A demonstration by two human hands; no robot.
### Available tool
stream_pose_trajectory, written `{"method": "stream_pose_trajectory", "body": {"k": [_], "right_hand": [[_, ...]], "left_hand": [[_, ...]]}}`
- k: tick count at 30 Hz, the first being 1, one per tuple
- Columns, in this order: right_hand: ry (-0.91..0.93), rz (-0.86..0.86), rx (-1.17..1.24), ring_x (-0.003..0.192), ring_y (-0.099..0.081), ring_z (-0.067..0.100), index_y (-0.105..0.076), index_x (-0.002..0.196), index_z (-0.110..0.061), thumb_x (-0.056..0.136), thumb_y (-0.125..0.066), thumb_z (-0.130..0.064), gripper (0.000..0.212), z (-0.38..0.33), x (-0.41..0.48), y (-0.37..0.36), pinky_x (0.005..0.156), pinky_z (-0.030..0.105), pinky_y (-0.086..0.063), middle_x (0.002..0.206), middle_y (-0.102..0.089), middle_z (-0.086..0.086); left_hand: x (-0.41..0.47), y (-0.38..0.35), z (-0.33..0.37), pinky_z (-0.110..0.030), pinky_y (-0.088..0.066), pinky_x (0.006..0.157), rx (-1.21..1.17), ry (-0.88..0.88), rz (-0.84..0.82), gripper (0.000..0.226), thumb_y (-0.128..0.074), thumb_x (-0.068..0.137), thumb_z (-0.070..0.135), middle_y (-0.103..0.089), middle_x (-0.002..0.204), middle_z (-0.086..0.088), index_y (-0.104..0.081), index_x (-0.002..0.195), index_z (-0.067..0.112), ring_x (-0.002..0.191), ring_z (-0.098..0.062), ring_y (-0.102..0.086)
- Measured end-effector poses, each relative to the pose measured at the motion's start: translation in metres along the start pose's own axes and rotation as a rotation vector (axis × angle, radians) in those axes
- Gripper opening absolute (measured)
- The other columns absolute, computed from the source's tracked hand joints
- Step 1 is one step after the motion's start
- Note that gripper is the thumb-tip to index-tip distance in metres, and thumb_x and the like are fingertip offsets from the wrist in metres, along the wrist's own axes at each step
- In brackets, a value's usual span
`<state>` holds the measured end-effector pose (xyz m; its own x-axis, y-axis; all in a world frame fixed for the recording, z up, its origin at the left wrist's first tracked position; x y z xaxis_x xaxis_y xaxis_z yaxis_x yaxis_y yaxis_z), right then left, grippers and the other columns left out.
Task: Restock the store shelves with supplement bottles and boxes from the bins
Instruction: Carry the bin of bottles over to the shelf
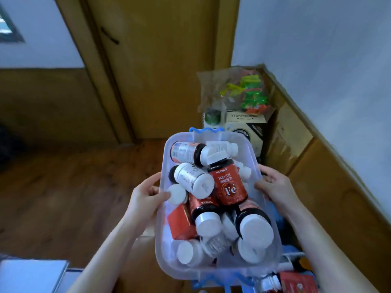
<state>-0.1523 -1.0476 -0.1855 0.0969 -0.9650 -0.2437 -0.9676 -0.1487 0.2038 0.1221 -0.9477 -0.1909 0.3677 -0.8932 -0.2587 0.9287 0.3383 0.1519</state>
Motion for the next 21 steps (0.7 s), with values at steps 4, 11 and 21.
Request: {"method": "stream_pose_trajectory", "body": {"k": [4, 11, 21], "right_hand": [[0.036, -0.118, -0.021, 0.048, -0.045, 0.012, -0.062, 0.111, -0.023, 0.077, -0.052, 0.012, 0.050, 0.012, -0.050, -0.038, 0.041, 0.020, -0.035, 0.062, -0.062, 0.003], [0.026, -0.422, -0.013, 0.050, -0.062, 0.004, -0.062, 0.097, -0.022, 0.078, -0.048, 0.018, 0.047, 0.018, -0.155, -0.101, 0.048, 0.017, -0.051, 0.055, -0.067, -0.007], [0.089, -0.906, -0.170, 0.077, -0.066, 0.025, -0.057, 0.113, -0.022, 0.079, -0.055, 0.011, 0.048, 0.026, -0.266, -0.173, 0.070, 0.038, -0.057, 0.087, -0.067, 0.011]], "left_hand": [[-0.084, 0.045, -0.032, -0.018, -0.041, 0.042, -0.036, 0.016, 0.132, 0.049, -0.064, 0.079, -0.005, -0.054, 0.055, 0.001, -0.060, 0.120, 0.022, 0.050, -0.009, -0.054], [-0.245, 0.102, -0.082, -0.025, -0.042, 0.052, -0.199, 0.062, 0.390, 0.046, -0.067, 0.062, 0.006, -0.052, 0.058, -0.004, -0.069, 0.097, 0.037, 0.056, -0.016, -0.049], [-0.436, 0.106, -0.122, -0.010, -0.032, 0.036, -0.326, 0.128, 0.934, 0.059, -0.064, 0.069, -0.013, -0.046, 0.038, 0.011, -0.052, 0.117, 0.019, 0.030, 0.001, -0.037]]}}
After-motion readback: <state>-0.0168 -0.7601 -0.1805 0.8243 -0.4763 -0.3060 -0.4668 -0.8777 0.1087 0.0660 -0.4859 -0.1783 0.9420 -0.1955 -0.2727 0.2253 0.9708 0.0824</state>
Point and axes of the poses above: each hand's wrist, its own x-axis towards the middle knuckle, its own y-axis out of the back of the hand, z = x × y, the point moved 3 cm from there along x, towards the middle knuckle
